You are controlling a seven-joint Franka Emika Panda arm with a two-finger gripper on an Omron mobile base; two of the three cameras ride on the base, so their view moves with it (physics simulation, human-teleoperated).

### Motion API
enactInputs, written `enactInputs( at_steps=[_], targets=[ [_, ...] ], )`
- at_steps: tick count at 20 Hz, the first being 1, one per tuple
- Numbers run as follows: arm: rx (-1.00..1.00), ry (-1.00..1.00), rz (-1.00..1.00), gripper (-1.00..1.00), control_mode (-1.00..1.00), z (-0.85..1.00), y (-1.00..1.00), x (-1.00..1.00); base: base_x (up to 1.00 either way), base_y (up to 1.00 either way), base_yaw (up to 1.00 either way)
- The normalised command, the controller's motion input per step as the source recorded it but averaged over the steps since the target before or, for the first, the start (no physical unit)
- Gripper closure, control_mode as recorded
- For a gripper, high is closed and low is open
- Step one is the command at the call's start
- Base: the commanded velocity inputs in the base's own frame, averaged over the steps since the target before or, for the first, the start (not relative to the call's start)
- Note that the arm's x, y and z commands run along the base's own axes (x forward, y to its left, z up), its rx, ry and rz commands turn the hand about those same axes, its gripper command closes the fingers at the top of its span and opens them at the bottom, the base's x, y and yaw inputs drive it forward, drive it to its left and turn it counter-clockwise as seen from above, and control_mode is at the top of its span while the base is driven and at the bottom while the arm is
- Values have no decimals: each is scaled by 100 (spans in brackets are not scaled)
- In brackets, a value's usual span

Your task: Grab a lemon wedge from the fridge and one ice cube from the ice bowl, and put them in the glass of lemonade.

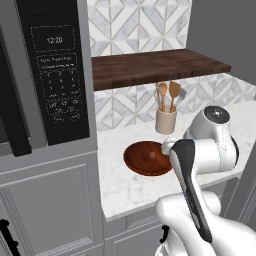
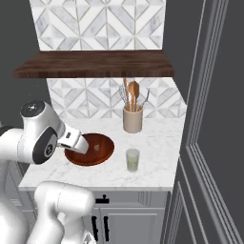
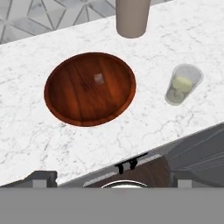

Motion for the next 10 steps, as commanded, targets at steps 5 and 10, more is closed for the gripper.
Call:
enactInputs(
  at_steps=[5, 10],
  targets=[
    [0, 0, 0, -100, -100, -3, 6, -24, 0, 0, 0],
    [0, 0, 0, -100, -100, 0, 0, 0, 0, 0, 0]
  ],
)
